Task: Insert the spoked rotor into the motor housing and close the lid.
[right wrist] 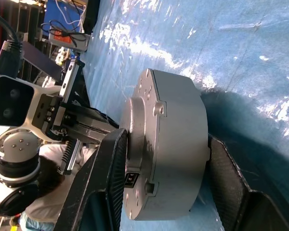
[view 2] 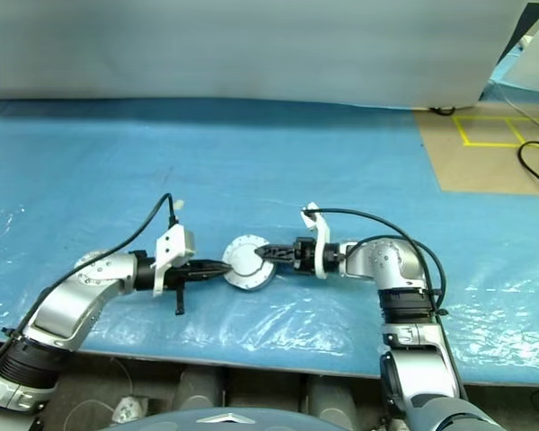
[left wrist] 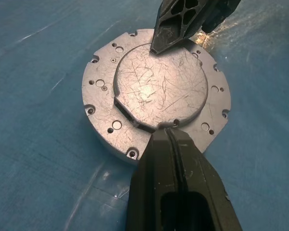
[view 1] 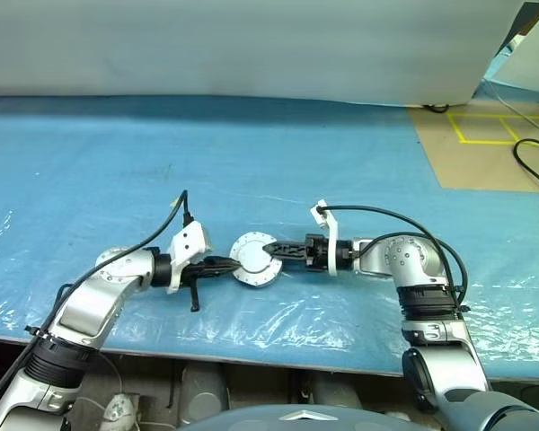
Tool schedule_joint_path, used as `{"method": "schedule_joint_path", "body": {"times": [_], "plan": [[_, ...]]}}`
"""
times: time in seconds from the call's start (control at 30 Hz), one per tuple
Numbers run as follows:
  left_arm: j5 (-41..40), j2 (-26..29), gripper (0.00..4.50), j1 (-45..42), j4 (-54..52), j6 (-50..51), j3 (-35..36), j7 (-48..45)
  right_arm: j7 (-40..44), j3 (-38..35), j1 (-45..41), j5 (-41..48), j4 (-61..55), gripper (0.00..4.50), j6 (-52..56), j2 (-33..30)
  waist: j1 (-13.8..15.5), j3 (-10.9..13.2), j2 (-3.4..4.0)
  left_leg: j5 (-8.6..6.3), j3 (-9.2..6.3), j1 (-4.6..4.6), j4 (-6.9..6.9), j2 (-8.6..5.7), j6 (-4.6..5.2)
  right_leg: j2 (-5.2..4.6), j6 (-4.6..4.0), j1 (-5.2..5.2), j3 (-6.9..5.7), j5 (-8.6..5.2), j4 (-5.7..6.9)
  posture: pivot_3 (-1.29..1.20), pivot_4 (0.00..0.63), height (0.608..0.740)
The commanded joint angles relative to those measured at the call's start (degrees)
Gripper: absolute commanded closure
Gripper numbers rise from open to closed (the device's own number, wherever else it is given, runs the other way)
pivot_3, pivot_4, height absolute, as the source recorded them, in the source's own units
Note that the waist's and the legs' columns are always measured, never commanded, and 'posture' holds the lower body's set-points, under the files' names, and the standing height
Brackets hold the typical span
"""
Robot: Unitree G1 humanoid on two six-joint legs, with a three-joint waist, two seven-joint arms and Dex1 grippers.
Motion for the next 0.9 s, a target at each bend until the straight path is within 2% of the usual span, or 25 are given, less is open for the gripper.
{"method": "schedule_joint_path", "body": {"times": [0.03, 0.27, 0.37, 0.53, 0.67, 0.9], "plan": [[-4.73, -0.96, 4.5, -2.34, -4.0, 1.58, 5.71, 2.58, 1.07, 1.68, -0.99, 1.49, 0.02, 2.43, 0.63, 1.62, -0.04, 0.0, 0.0, 0.0, 0.0, 0.0, 0.0, 0.0, 0.0, 0.01, 0.0, 0.0, 0.0, 0.0, -0.01, 0.0, 0.15, 0.74], [-15.49, -0.11, 4.5, -3.62, -7.88, 9.89, 15.51, 5.47, 0.35, -1.45, -3.3, 1.86, 2.43, 2.46, 0.46, 2.21, -0.19, 0.0, 0.0, 0.02, -0.01, 0.02, -0.05, 0.02, -0.03, 0.06, -0.05, -0.01, 0.01, -0.03, -0.01, 0.0, 0.15, 0.74], [-17.36, 0.88, 4.5, -3.32, -7.34, 11.37, 19.13, 6.94, 0.28, -2.15, -3.49, 2.4, 2.14, 2.46, 0.86, 2.13, -0.02, 0.0, 0.0, 0.02, -0.01, -0.06, -0.06, 0.02, -0.03, 0.06, -0.02, -0.01, -0.02, -0.03, -0.15, 0.0, 0.15, 0.74], [-18.46, 1.14, 4.5, -2.12, -7.01, 12.56, 20.56, 8.37, -0.44, -3.12, -3.64, 2.54, 2.57, 2.46, 1.18, 2.93, 0.03, 0.0, 0.0, 0.02, -0.02, -0.13, -0.12, 0.02, -0.03, 0.06, 0.16, -0.01, -0.07, 0.08, -0.28, 0.0, 0.15, 0.74], [-20.88, 0.82, 4.5, -2.41, -7.59, 14.15, 21.65, 9.5, -1.35, -5.18, -4.19, 2.87, 3.95, 3.32, 0.88, 3.9, 0.04, 0.0, 0.0, 0.02, -0.03, -0.13, -0.12, 0.03, -0.03, 0.06, 0.17, -0.01, -0.09, 0.08, -0.28, 0.0, 0.15, 0.74], [-22.87, 1.11, 4.5, -3.06, -7.31, 15.04, 22.28, 11.38, -2.98, -6.7, -5.58, 2.41, 6.55, 3.35, 0.53, 4.58, 0.06, 0.0, 0.0, 0.02, -0.03, -0.13, -0.12, 0.04, -0.04, 0.06, 0.17, -0.01, -0.09, 0.09, -0.27, 0.0, 0.15, 0.74]]}}
